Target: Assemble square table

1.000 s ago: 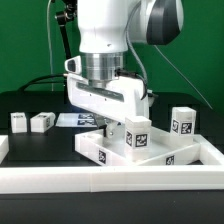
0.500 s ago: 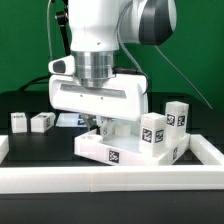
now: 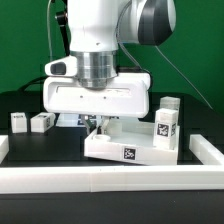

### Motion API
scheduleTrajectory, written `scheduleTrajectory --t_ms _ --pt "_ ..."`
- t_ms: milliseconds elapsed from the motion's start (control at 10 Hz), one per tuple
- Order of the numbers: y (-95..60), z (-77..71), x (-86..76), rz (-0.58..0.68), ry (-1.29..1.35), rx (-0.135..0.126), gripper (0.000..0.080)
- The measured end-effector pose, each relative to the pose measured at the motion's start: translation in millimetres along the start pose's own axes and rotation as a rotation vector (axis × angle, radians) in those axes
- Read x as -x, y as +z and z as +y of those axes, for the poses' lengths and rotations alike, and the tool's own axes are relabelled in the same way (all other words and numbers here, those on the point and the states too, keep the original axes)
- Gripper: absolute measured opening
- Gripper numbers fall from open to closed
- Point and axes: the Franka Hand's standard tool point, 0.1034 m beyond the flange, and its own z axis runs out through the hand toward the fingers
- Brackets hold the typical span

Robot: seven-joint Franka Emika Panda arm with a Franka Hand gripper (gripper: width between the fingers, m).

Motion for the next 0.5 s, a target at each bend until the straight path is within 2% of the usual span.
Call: scheduleTrajectory --t_ms 500 --pt "0.2 5.1 -0.3 -0.006 -0.283 0.014 0.0063"
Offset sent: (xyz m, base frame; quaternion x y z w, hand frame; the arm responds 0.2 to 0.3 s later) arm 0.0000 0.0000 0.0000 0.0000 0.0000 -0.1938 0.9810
